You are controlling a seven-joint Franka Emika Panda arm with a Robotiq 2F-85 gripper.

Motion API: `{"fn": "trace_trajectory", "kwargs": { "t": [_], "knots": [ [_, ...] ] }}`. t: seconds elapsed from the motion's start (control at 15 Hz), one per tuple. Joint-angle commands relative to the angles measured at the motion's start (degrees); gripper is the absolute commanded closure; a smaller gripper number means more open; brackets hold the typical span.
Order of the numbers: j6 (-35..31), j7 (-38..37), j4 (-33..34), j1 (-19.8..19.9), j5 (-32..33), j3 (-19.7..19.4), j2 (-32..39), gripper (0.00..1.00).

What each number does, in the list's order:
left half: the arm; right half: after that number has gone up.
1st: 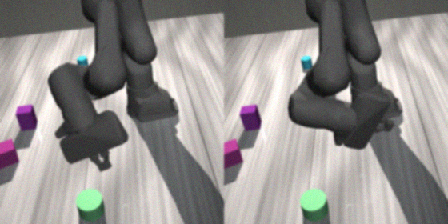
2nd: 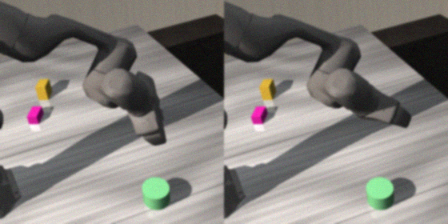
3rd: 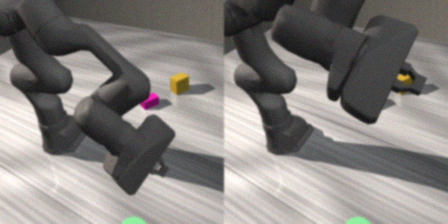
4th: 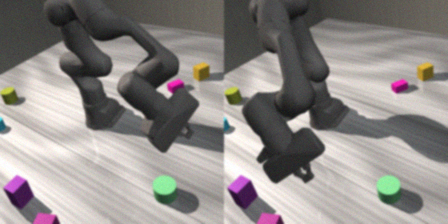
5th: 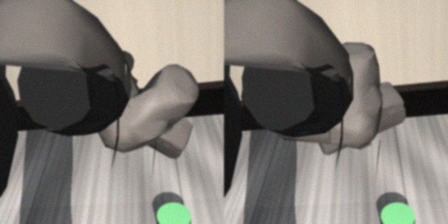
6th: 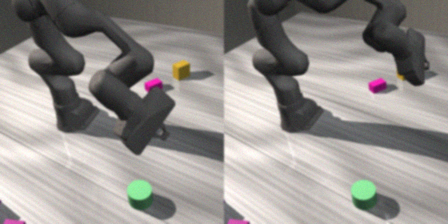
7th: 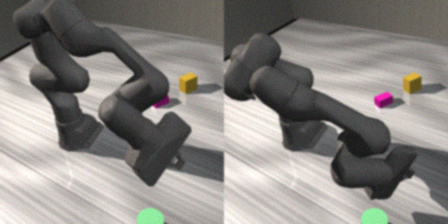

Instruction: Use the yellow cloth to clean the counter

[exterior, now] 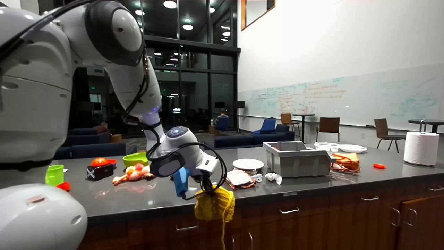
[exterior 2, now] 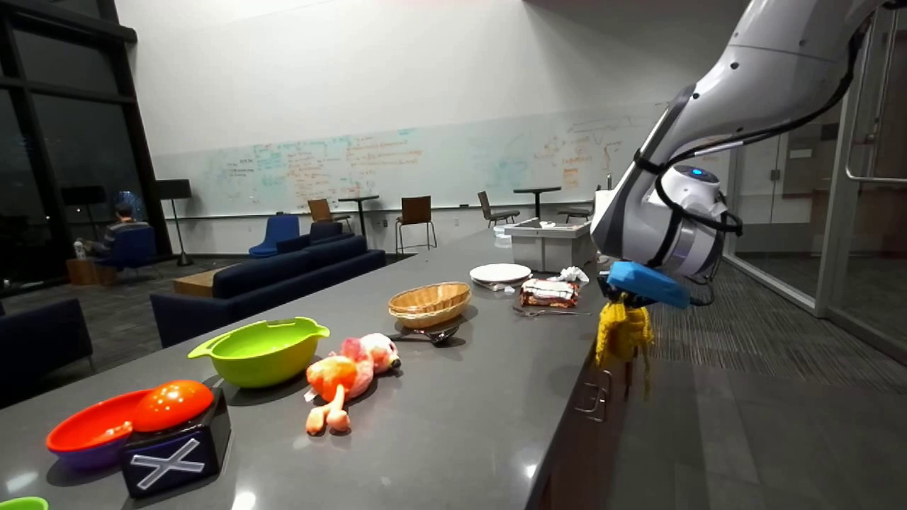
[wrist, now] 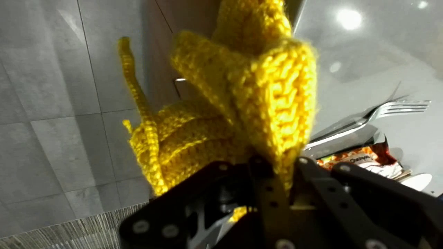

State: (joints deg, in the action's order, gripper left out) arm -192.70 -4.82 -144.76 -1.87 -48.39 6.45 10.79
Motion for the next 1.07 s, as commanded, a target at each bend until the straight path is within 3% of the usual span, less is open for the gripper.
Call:
{"fn": "trace_trajectory", "kwargs": {
  "t": [0.0, 0.33, 0.87, 1.0],
  "knots": [
    [1.6, -4.1, 3.9, 1.1, 1.9, 2.6, 2.5, 0.97],
    [5.3, -6.8, 7.4, 5.1, 1.4, 8.2, 4.4, 0.97],
    [7.6, -6.1, 6.2, 7.8, -0.5, 9.2, 5.3, 0.97],
    [9.2, -5.8, 6.5, 9.7, -1.4, 11.5, 5.3, 0.97]
  ]
}}
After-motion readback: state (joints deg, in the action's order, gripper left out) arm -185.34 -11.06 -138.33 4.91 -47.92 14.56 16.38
